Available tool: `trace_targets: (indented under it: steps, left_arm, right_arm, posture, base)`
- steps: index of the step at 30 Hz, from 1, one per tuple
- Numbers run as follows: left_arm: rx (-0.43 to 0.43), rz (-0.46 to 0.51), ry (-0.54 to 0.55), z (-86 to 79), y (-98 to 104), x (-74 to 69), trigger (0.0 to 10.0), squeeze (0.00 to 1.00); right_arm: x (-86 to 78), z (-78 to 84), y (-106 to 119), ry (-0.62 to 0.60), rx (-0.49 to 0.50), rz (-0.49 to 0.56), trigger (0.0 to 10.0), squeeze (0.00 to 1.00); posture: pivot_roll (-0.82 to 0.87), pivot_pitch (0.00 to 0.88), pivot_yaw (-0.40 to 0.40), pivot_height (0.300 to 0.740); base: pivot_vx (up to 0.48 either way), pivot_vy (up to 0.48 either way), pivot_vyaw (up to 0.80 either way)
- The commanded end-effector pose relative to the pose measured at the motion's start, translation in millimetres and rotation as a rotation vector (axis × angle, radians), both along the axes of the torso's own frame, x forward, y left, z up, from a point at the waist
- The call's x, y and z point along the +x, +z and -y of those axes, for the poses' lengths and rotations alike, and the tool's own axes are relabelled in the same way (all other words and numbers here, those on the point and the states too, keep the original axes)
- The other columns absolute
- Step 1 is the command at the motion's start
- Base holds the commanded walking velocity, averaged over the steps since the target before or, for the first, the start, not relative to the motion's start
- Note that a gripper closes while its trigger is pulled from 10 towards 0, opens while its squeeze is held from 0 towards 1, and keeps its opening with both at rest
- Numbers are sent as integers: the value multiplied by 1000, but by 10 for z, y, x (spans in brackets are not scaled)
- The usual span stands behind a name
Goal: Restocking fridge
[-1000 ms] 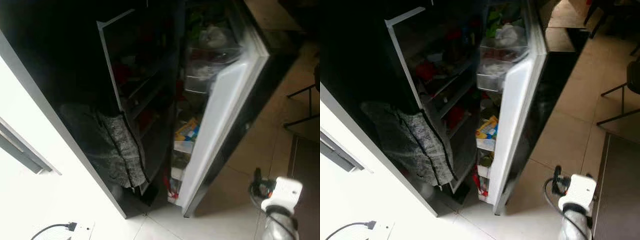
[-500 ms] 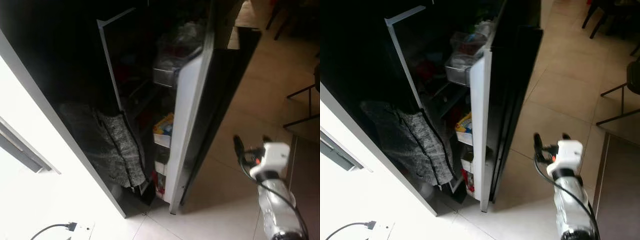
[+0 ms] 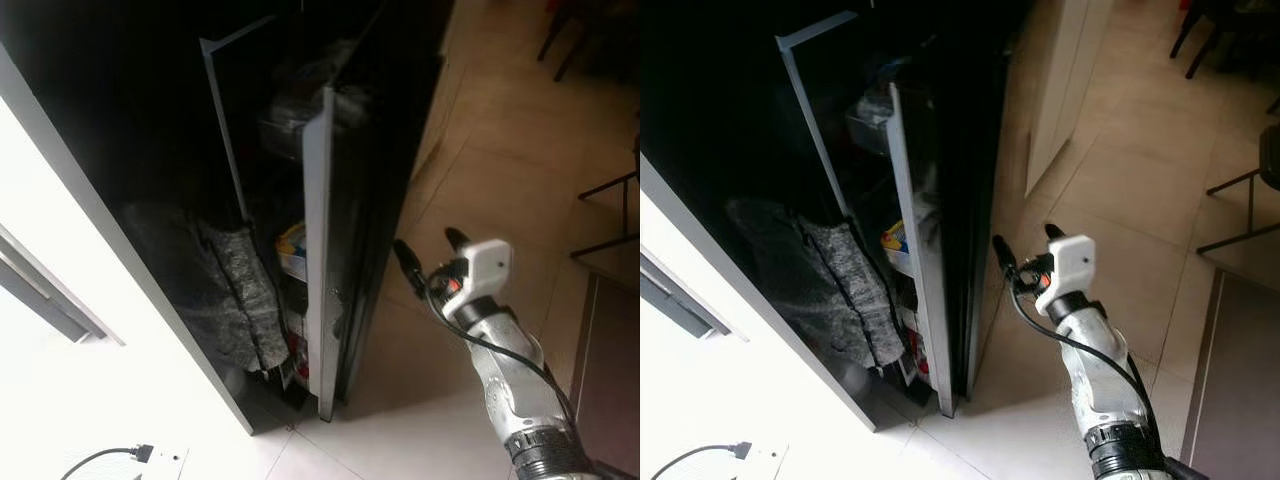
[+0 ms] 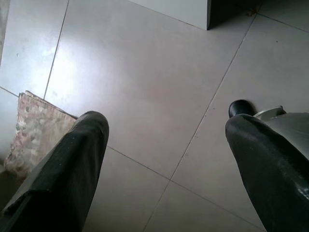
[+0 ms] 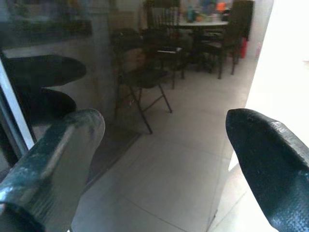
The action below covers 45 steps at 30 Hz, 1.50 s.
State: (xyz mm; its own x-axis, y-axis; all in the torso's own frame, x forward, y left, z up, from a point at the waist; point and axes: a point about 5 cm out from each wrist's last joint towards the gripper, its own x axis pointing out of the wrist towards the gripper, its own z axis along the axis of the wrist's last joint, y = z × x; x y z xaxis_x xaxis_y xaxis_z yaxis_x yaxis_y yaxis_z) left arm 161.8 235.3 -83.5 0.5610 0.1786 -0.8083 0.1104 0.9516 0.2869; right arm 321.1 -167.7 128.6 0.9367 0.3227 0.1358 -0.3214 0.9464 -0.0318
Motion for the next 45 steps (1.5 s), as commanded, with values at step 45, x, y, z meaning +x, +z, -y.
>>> trace_targets:
  steps: [45]
  left_arm:
    - [12, -34, 18, -37, -33, -94, 10000, 0]
  right_arm:
    - [415, -1150, 369, 264, -31, 40, 10000, 0]
  posture:
    - [7, 90, 24, 740]
  base:
    - [0, 0, 0]
